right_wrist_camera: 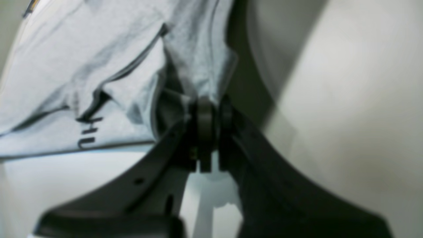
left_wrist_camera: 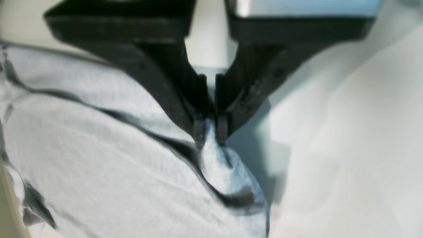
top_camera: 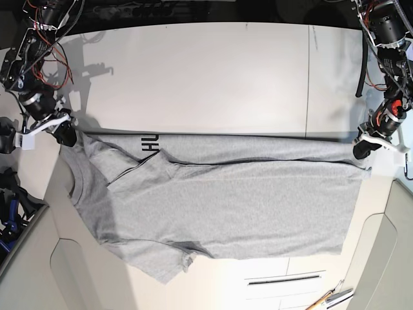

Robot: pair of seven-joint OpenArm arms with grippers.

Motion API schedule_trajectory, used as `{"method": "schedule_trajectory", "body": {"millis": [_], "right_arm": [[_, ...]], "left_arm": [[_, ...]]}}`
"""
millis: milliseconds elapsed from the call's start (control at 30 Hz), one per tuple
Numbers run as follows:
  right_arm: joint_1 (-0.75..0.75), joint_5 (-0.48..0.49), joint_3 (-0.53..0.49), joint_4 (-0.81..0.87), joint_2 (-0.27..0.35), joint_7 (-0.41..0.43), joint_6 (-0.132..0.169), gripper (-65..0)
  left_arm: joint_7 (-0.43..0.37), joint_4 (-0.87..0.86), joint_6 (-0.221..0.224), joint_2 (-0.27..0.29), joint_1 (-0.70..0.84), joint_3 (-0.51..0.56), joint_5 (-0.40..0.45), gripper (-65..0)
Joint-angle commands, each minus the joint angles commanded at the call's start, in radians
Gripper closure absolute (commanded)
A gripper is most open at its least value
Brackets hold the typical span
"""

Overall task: Fold the T-shirt properly
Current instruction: 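Fold the shoulder edge over the shirt body with both grippers, release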

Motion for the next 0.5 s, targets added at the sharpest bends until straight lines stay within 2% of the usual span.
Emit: {"method": "schedule_trajectory", "body": {"millis": [200,367,500], "right_arm": [[-0.155,0.047,0.004,0.130,0.015,-0.019,0.000,0.0],[-0.285,0.063,0.004,0.232,0.015,-0.046,0.000,0.0],[-0.351,0.085,0.018,0.278,0.014,-0.059,0.000,0.0]], "left_arm": [[0.023,0.121,0.000,-0.001,0.179,-0.045,-0.047,0.0],[0.034,0.234,0.000,0.004,0.361,-0.118,-0.137,0.0],[0.060,0.316,0.000,0.016,0.468,-0.137,-0.169,0.0]]}}
